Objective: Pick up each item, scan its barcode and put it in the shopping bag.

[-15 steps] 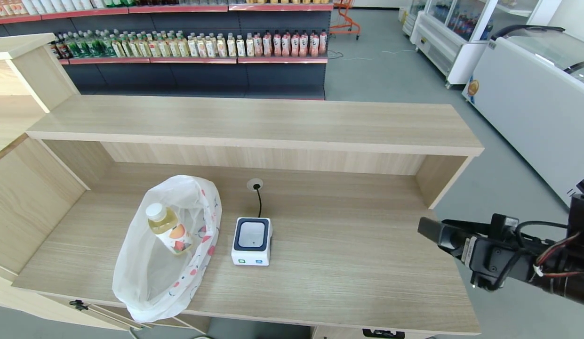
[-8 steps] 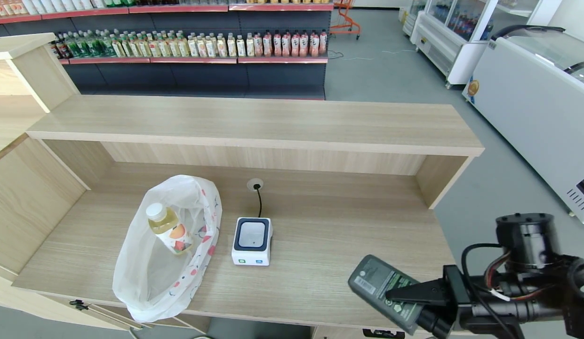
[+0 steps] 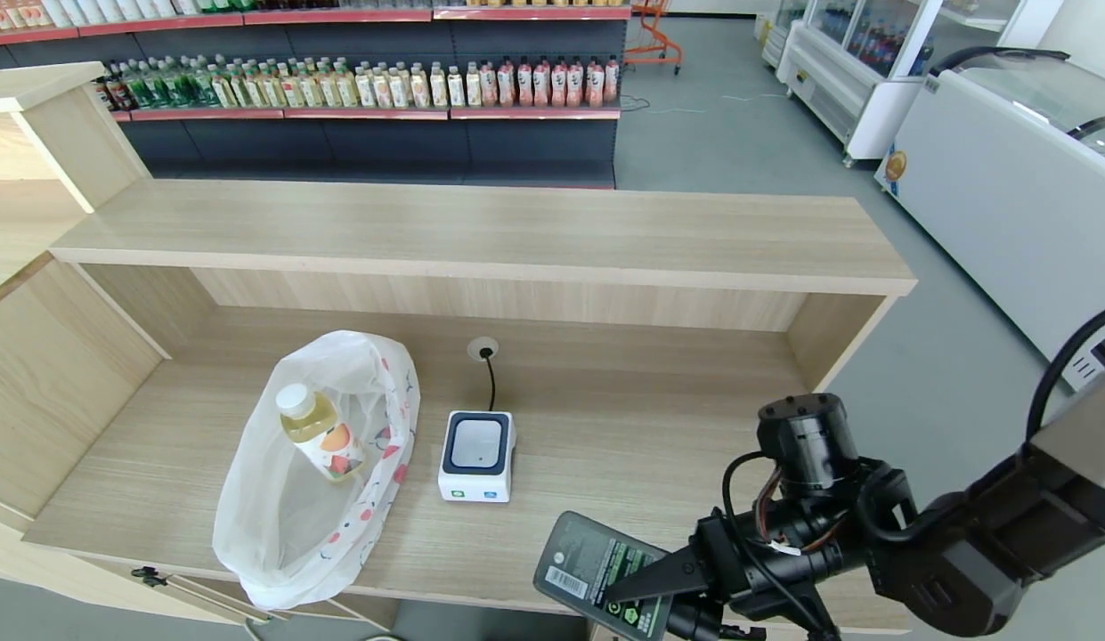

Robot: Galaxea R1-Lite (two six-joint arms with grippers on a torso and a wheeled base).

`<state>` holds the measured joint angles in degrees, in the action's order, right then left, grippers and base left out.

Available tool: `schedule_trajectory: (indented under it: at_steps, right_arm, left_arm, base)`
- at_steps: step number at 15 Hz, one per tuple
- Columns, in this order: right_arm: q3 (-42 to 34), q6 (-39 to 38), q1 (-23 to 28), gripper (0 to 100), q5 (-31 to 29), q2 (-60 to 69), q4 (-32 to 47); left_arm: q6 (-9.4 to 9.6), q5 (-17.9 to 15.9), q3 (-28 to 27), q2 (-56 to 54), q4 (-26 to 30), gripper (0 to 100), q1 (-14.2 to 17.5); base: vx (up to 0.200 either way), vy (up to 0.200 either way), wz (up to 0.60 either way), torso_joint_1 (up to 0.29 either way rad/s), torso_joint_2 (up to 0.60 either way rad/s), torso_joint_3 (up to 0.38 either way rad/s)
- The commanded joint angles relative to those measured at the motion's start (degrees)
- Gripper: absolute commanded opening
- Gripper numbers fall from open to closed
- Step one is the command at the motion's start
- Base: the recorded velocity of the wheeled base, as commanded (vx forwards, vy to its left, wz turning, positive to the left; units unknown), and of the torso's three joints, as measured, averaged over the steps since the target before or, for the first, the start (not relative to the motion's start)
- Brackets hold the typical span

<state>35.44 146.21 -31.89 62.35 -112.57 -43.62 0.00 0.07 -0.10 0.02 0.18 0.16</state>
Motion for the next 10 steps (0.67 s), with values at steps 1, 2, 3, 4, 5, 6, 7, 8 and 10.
schedule_trajectory:
  at_steps: [1,2,3,4,5,6,7,8,10]
  right_arm:
    - [3.6,-0.1,-1.0,0,0.3,-4.7,0.1]
    - [4.6,-0.2,-1.0,0,0.3,-5.4,0.1]
    - [5.5,-0.5,-1.0,0,0.5,-6.3,0.1]
    - [5.7,-0.9,-1.0,0,1.7,-7.2,0.1]
    - [6.0,-1.2,-1.0,0,2.0,-7.5,0.1]
    - [6.9,-1.1,-1.0,0,2.1,-7.9,0.1]
    - [8.3,-1.1,-1.1,0,2.7,-8.7,0.2]
    - [9.6,-1.1,-1.2,0,3.9,-9.7,0.2]
    - [13.5,-1.5,-2.7,0,5.1,-12.1,0.2]
  left_arm:
    - [0.00,0.0,0.0,0.0,0.0,100,0.0]
    - [0.00,0.0,0.0,0.0,0.0,100,0.0]
    - [0.00,0.0,0.0,0.0,0.0,100,0.0]
    - [0.00,0.0,0.0,0.0,0.0,100,0.0]
    - [0.00,0.0,0.0,0.0,0.0,100,0.0]
    - [0.00,0.0,0.0,0.0,0.0,100,0.0]
    - [0.00,0.0,0.0,0.0,0.0,100,0.0]
    - [0.00,0.0,0.0,0.0,0.0,100,0.0]
    - [0.00,0.0,0.0,0.0,0.0,100,0.0]
  base:
    - [0.000,0.000,0.00,0.000,0.00,0.000]
    - [0.000,0.000,0.00,0.000,0.00,0.000]
    - [0.000,0.000,0.00,0.000,0.00,0.000]
    - [0.000,0.000,0.00,0.000,0.00,0.000]
    - [0.000,0.000,0.00,0.000,0.00,0.000]
    - [0.000,0.000,0.00,0.000,0.00,0.000]
    - [0.000,0.000,0.00,0.000,0.00,0.000]
    - [0.000,0.000,0.00,0.000,0.00,0.000]
    - [0.000,0.000,0.00,0.000,0.00,0.000]
